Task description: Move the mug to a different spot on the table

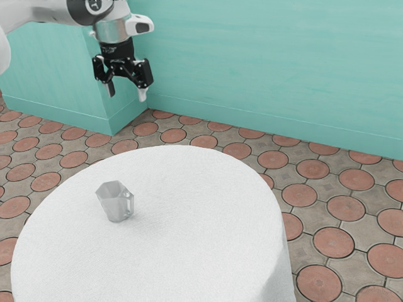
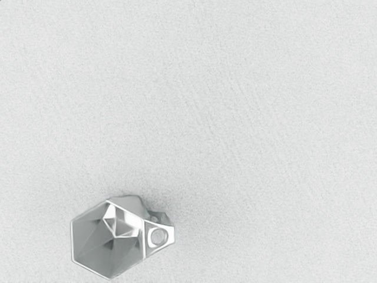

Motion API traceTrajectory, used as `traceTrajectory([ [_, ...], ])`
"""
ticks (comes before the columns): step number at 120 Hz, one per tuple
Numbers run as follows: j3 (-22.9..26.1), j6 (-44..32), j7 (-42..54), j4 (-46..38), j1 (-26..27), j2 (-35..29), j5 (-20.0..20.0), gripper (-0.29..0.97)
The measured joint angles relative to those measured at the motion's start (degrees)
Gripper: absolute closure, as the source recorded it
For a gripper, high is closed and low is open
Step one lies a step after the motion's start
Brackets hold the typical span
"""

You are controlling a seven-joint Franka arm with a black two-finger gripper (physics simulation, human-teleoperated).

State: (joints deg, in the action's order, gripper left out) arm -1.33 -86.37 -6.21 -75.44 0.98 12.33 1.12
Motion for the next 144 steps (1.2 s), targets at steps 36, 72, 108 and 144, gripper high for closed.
traceTrajectory([
  [36, -2.2, -0.7, -6.9, -1.7, 0.1, -3.2, -1.1, 0.00],
  [72, -1.1, -12.7, -31.9, -22.3, 0.4, -7.0, -2.3, 0.00],
  [108, -0.9, -25.7, -50.5, -28.8, 0.4, -2.9, -2.8, 0.00],
  [144, -1.4, -38.7, -66.4, -39.8, 0.3, -4.6, -2.8, 0.00],
])
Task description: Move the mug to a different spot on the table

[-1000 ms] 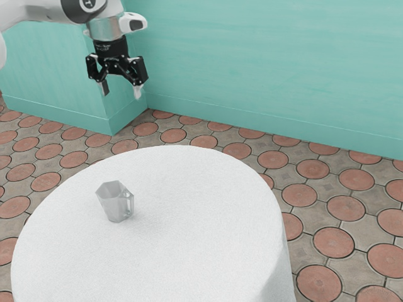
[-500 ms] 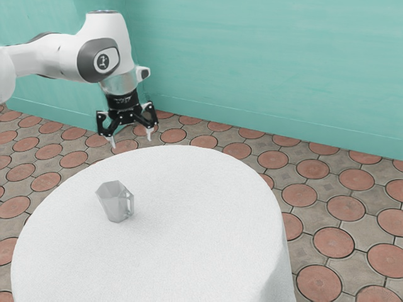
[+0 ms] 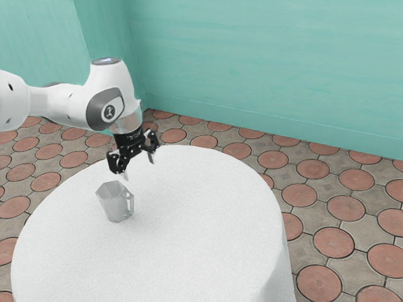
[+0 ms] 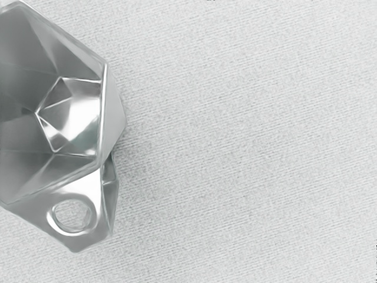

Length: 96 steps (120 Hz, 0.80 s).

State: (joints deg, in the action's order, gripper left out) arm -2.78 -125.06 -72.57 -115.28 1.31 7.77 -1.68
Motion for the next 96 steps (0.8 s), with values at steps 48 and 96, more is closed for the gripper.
traceTrajectory([
  [48, 0.0, -6.6, -15.6, -7.7, 0.0, -0.9, 2.3, 0.00],
  [96, 0.1, -8.5, -24.9, -8.8, 0.0, 1.3, 3.5, 0.00],
])
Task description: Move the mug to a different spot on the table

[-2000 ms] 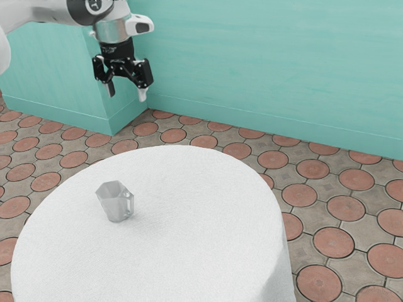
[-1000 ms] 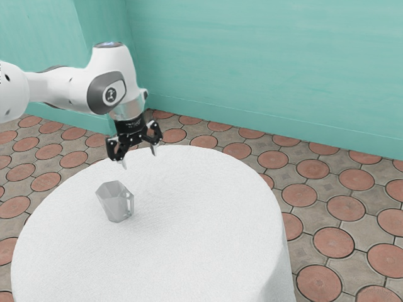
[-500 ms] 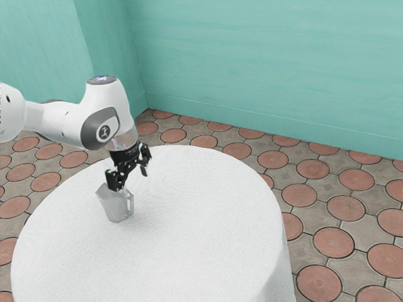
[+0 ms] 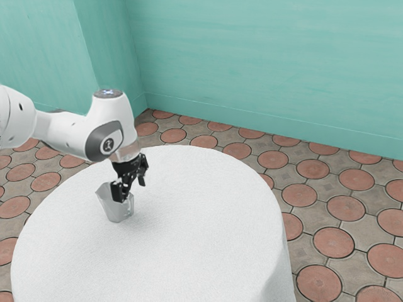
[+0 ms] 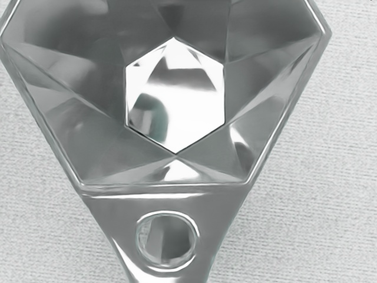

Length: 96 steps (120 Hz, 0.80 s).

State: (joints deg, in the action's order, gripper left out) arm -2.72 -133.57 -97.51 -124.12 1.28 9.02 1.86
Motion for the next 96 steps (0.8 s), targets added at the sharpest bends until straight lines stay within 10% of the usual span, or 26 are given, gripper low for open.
traceTrajectory([
  [96, -1.3, -6.2, 0.5, 0.1, 0.0, 5.1, 1.0, 0.00],
])
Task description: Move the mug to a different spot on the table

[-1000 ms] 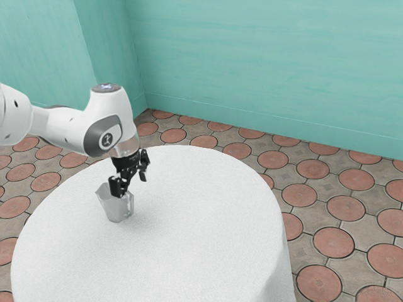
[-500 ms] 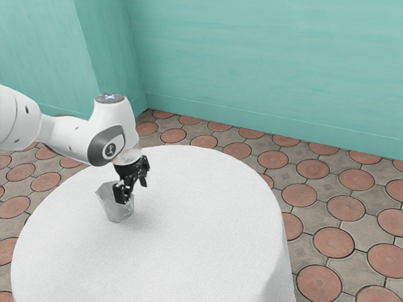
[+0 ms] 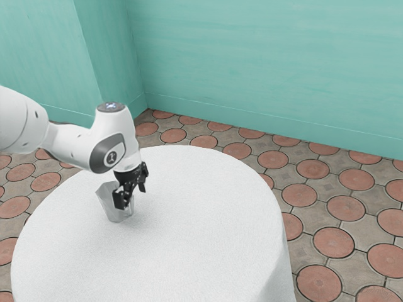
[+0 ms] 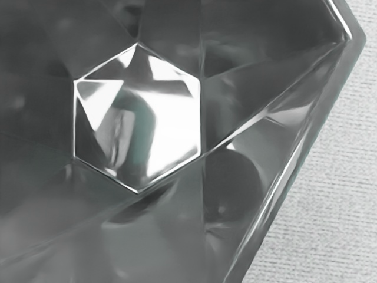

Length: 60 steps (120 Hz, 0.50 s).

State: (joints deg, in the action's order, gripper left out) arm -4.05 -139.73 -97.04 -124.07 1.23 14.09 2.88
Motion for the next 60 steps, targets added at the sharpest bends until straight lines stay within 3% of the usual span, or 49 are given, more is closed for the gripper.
traceTrajectory([
  [46, -0.3, -0.5, -0.2, -0.4, 0.0, 0.2, -0.1, 0.04],
  [60, -0.3, -0.5, -0.3, -0.5, 0.0, 0.1, -0.1, 0.12],
])
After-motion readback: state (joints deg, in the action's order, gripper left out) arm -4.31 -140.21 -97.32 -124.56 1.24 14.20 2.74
